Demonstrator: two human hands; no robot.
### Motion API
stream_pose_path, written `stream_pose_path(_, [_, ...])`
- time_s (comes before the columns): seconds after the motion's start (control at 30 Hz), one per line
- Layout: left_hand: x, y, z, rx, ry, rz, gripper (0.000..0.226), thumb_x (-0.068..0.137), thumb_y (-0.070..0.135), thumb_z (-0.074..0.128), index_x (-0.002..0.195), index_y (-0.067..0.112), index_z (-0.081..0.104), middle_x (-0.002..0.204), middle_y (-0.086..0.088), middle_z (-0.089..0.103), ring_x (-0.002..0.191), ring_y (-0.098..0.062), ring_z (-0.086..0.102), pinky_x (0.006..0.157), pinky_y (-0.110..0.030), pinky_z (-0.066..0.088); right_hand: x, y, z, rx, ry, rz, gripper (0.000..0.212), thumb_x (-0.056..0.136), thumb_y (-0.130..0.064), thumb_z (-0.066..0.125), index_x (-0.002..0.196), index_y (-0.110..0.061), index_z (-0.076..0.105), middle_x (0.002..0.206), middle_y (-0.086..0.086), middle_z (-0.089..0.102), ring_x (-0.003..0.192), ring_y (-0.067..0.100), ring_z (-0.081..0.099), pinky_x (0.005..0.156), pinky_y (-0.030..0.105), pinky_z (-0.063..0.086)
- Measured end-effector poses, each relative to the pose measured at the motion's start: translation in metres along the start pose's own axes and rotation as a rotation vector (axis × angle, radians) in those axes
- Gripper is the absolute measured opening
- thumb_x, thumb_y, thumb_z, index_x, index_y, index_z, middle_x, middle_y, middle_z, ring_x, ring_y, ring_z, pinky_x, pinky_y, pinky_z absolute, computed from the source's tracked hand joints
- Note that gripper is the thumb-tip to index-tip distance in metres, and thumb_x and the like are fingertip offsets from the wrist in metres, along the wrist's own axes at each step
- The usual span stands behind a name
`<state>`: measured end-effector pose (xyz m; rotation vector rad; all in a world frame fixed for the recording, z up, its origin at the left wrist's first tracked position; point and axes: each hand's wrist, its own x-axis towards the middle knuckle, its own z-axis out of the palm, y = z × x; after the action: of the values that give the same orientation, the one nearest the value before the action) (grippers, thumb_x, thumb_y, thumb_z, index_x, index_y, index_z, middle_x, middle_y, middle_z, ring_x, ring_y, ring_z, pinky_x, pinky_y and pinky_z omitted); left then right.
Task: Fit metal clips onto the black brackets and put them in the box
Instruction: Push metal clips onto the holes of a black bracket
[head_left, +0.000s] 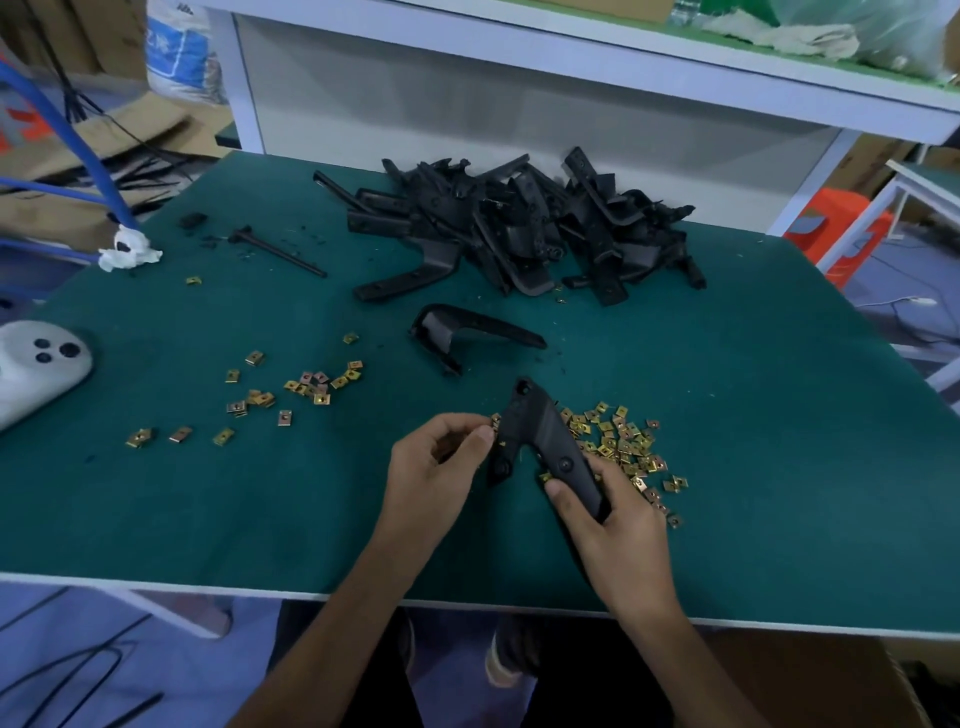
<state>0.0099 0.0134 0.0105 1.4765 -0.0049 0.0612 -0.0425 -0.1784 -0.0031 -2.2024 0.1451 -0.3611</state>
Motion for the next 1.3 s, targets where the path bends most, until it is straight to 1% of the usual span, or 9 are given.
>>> stream_pose_path(0.1, [0.000, 0.001, 0.000, -0.004, 0.007, -0.018, 0.018, 0.093, 0.019, 0.071, 0.085, 0.034, 0.076, 0.075, 0.012, 0.072, 0.068, 0.003, 0.063, 0.060, -0.012, 0.048, 0.000, 0.000, 0.000, 0.003, 0.005, 0.012, 0.024, 0.091, -0.043, 0.073, 0.104, -0.058, 0.059, 0.079, -0.012, 0.068, 0.063, 0.011, 0.062, 0.057, 0.035, 0.051])
stream_pose_path(0.27, [0.000, 0.003, 0.001, 0.002, -0.017, -0.039, 0.019, 0.092, 0.017, 0.071, 0.079, 0.029, 0.077, 0.072, 0.009, 0.072, 0.065, 0.001, 0.063, 0.059, -0.013, 0.047, 0.000, -0.001, 0.001, -0.048, -0.001, 0.036, 0.028, 0.091, -0.043, 0.072, 0.117, -0.033, 0.066, 0.082, -0.020, 0.069, 0.066, 0.006, 0.064, 0.063, 0.036, 0.054])
stream_pose_path(0.5, [0.001, 0.002, 0.000, 0.096, -0.028, -0.030, 0.014, 0.093, 0.018, 0.071, 0.082, 0.024, 0.076, 0.069, 0.007, 0.070, 0.064, -0.001, 0.062, 0.055, -0.015, 0.048, 0.000, -0.010, 0.003, -0.147, 0.050, -0.004, 0.032, 0.093, -0.040, 0.072, 0.117, -0.022, 0.064, 0.084, -0.007, 0.073, 0.073, 0.025, 0.068, 0.060, 0.035, 0.049])
stream_pose_path(0.63, [0.001, 0.000, -0.001, 0.154, -0.043, -0.009, 0.016, 0.093, 0.021, 0.070, 0.081, 0.028, 0.077, 0.071, 0.004, 0.071, 0.065, -0.003, 0.063, 0.054, -0.017, 0.049, -0.001, -0.010, 0.005, -0.160, 0.028, 0.010, 0.030, 0.096, -0.045, 0.066, 0.118, -0.027, 0.055, 0.087, -0.005, 0.073, 0.076, 0.028, 0.069, 0.063, 0.038, 0.052])
stream_pose_path(0.73, [-0.001, 0.000, 0.002, 0.199, -0.040, 0.015, 0.007, 0.083, 0.040, 0.076, 0.086, 0.033, 0.075, 0.078, 0.008, 0.073, 0.072, -0.002, 0.066, 0.062, -0.018, 0.051, -0.001, -0.009, 0.006, -0.164, 0.003, 0.038, 0.026, 0.098, -0.051, 0.060, 0.114, -0.039, 0.045, 0.084, -0.011, 0.067, 0.079, 0.025, 0.069, 0.065, 0.037, 0.050])
stream_pose_path(0.87, [-0.001, -0.003, 0.003, 0.389, -0.023, 0.037, 0.034, 0.067, 0.064, 0.077, 0.091, 0.040, 0.070, 0.088, 0.019, 0.072, 0.080, 0.002, 0.067, 0.069, -0.013, 0.051, -0.003, -0.008, 0.007, -0.129, 0.035, 0.019, 0.024, 0.098, -0.052, 0.058, 0.114, -0.040, 0.043, 0.081, -0.018, 0.060, 0.080, 0.023, 0.068, 0.063, 0.036, 0.045])
stream_pose_path(1.03, [-0.005, -0.004, 0.004, 0.437, 0.038, 0.060, 0.029, 0.070, 0.061, 0.077, 0.084, 0.036, 0.072, 0.079, 0.019, 0.071, 0.070, 0.003, 0.064, 0.059, -0.010, 0.046, -0.008, -0.010, 0.009, -0.122, 0.069, -0.077, 0.026, 0.099, -0.047, 0.059, 0.114, -0.039, 0.039, 0.086, -0.007, 0.070, 0.077, 0.027, 0.068, 0.061, 0.040, 0.049])
stream_pose_path(1.17, [-0.006, -0.004, 0.007, 0.416, 0.068, 0.054, 0.018, 0.076, 0.048, 0.081, 0.078, 0.033, 0.073, 0.067, 0.014, 0.067, 0.059, 0.002, 0.057, 0.055, -0.012, 0.044, -0.009, -0.010, 0.010, -0.131, 0.103, -0.126, 0.028, 0.098, -0.044, 0.062, 0.113, -0.037, 0.039, 0.080, -0.006, 0.067, 0.069, 0.027, 0.066, 0.055, 0.041, 0.049])
stream_pose_path(1.3, [-0.006, -0.006, 0.007, 0.404, 0.038, 0.123, 0.019, 0.076, 0.053, 0.075, 0.081, 0.035, 0.071, 0.066, 0.010, 0.059, 0.061, -0.005, 0.053, 0.057, -0.016, 0.043, -0.008, -0.009, 0.008, -0.101, 0.069, -0.091, 0.028, 0.098, -0.046, 0.063, 0.114, -0.038, 0.042, 0.079, -0.010, 0.066, 0.070, 0.023, 0.065, 0.057, 0.038, 0.048])
